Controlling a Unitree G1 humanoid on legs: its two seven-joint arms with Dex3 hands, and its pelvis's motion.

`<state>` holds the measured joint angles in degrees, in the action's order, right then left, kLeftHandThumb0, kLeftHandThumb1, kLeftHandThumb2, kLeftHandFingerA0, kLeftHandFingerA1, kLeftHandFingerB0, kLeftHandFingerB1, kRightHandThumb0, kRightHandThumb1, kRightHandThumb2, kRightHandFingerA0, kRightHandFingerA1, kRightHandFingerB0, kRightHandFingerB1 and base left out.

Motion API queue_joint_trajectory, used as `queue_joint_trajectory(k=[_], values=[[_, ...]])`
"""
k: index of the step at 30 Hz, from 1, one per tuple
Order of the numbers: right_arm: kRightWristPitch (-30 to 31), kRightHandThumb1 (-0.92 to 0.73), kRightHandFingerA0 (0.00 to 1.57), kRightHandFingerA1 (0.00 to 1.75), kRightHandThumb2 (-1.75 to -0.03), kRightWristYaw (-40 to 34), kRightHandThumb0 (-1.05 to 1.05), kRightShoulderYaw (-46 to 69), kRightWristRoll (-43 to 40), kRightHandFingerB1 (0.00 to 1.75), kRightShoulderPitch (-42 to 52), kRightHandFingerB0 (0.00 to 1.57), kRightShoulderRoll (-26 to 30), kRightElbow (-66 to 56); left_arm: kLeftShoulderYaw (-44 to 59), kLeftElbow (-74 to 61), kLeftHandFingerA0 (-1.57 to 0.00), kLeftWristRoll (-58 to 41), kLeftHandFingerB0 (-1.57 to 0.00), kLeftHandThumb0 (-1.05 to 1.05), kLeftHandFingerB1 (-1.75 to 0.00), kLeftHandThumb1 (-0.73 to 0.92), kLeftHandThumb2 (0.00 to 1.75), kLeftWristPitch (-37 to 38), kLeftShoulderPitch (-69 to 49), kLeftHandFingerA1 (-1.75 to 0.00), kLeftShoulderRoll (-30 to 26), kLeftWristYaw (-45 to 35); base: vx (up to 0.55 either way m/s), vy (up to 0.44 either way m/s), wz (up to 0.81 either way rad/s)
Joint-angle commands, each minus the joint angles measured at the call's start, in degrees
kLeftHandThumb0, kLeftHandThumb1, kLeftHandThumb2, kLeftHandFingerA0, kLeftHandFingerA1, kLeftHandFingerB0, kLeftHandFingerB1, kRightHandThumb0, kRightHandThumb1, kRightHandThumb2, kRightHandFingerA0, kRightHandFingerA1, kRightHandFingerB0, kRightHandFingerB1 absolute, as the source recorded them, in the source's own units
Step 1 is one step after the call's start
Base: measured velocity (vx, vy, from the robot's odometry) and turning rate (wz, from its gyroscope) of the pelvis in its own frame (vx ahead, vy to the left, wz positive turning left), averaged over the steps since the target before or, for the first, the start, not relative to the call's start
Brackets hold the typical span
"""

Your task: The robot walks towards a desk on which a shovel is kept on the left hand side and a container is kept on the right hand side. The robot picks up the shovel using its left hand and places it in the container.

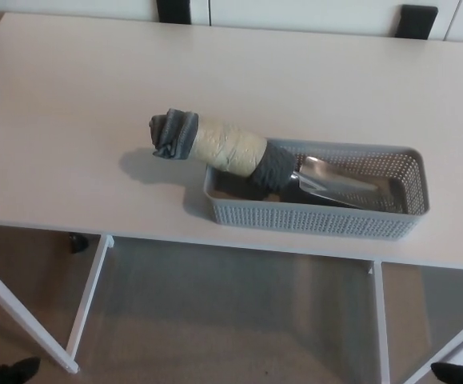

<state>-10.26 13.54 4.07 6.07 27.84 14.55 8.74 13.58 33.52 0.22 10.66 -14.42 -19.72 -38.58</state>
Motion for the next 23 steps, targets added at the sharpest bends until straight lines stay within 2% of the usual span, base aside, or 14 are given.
queue_joint_trajectory(k=[1,6,7,8,9,10,12,13,14,17,19,23], values=[[-5.95,-0.66,0.36,0.45,-0.69,-1.75,-0.76,1.45,-1.78,0.36,0.03,0.26,-0.60,0.71,-0.62,2.94,0.00,0.21,0.00,-0.86,-0.10,0.75,1.07,6.47,1.15,-0.14,-0.86,4.84,0.00,0.000,0.00],[-6.02,-0.67,0.36,0.45,-0.67,-1.68,-0.76,1.51,-1.72,0.36,-0.14,0.27,-0.62,1.28,-1.51,3.66,-0.01,-0.24,0.00,-0.87,-0.10,0.75,1.08,7.99,1.10,-0.16,-1.28,5.46,0.00,0.000,0.00],[-6.58,-0.55,0.36,0.58,-0.99,-1.75,-0.64,1.47,-1.54,0.46,-0.22,0.15,-0.49,1.65,-1.66,3.68,-0.01,-0.34,0.00,-0.87,-0.10,0.75,1.08,8.10,1.06,-0.16,-1.39,5.45,0.00,0.000,0.00],[-6.59,-0.68,0.36,0.45,-0.67,-1.83,-0.75,1.54,-1.63,0.36,0.01,0.27,-0.59,1.72,-1.85,4.01,-0.01,-0.23,0.00,-0.87,-0.10,0.75,1.07,8.61,1.06,-0.17,-1.47,5.62,0.00,0.000,0.00],[-6.96,-0.67,0.36,0.45,-0.66,-1.89,-0.74,1.54,-1.62,0.36,-0.09,0.28,-0.59,2.04,-2.16,3.95,-0.08,0.18,-0.06,-0.92,-0.05,0.77,1.06,8.62,1.04,-0.17,-1.62,6.18,0.00,0.000,0.00],[-6.93,-0.54,0.36,0.59,-0.98,-1.91,-0.63,1.53,-1.83,0.46,-0.80,0.16,-0.72,2.23,-2.15,4.09,-0.03,-0.37,-0.02,-0.89,-0.08,0.75,1.06,7.99,1.58,-0.16,-1.71,5.91,0.00,0.000,0.00],[-6.69,-0.55,0.36,0.58,-0.98,-1.84,-0.64,1.48,-1.91,0.46,-0.73,0.16,-0.67,2.08,-2.29,4.70,-0.02,-0.72,-0.01,-0.87,-0.10,0.74,1.06,7.80,1.95,-0.16,-1.66,5.85,0.00,0.000,0.00],[-6.71,-0.67,0.37,0.45,-0.66,-1.77,-0.74,1.46,-2.01,0.36,-0.67,0.28,-0.67,2.10,-2.27,4.28,-0.03,-0.95,-0.03,-0.88,-0.10,0.74,1.05,7.89,1.57,-0.15,-1.64,5.78,0.00,0.000,0.00],[-6.52,-0.65,0.37,0.45,-0.68,-1.74,-0.75,1.54,-2.24,0.37,-0.72,0.28,-0.76,2.13,-2.63,3.97,-0.08,-0.14,-0.07,-0.89,-0.10,0.75,1.05,8.60,1.29,-0.17,-1.79,6.62,0.00,0.000,0.00],[-7.10,-0.66,0.37,0.45,-0.68,-2.29,-0.76,1.56,-1.54,0.36,-0.16,0.29,-0.51,2.20,-3.21,3.30,-0.07,0.01,-0.06,-0.85,-0.12,0.74,1.05,9.23,0.40,-0.23,-1.90,6.91,0.00,0.000,0.00],[-7.18,-0.66,0.36,0.45,-0.68,-2.30,-0.75,1.72,-1.94,0.37,-0.38,0.28,-0.63,2.36,-3.69,4.15,-0.08,0.14,-0.08,-0.88,-0.12,0.75,1.05,9.27,1.02,-0.19,-2.35,7.03,0.00,0.000,0.00],[-6.70,-0.66,0.35,0.45,-0.67,-2.23,-0.74,1.78,-2.28,0.36,-0.32,0.27,-0.74,1.95,-3.82,4.63,-0.07,-0.27,-0.07,-0.86,-0.16,0.73,1.05,9.35,1.20,-0.22,-2.42,7.12,0.00,0.000,0.00]])
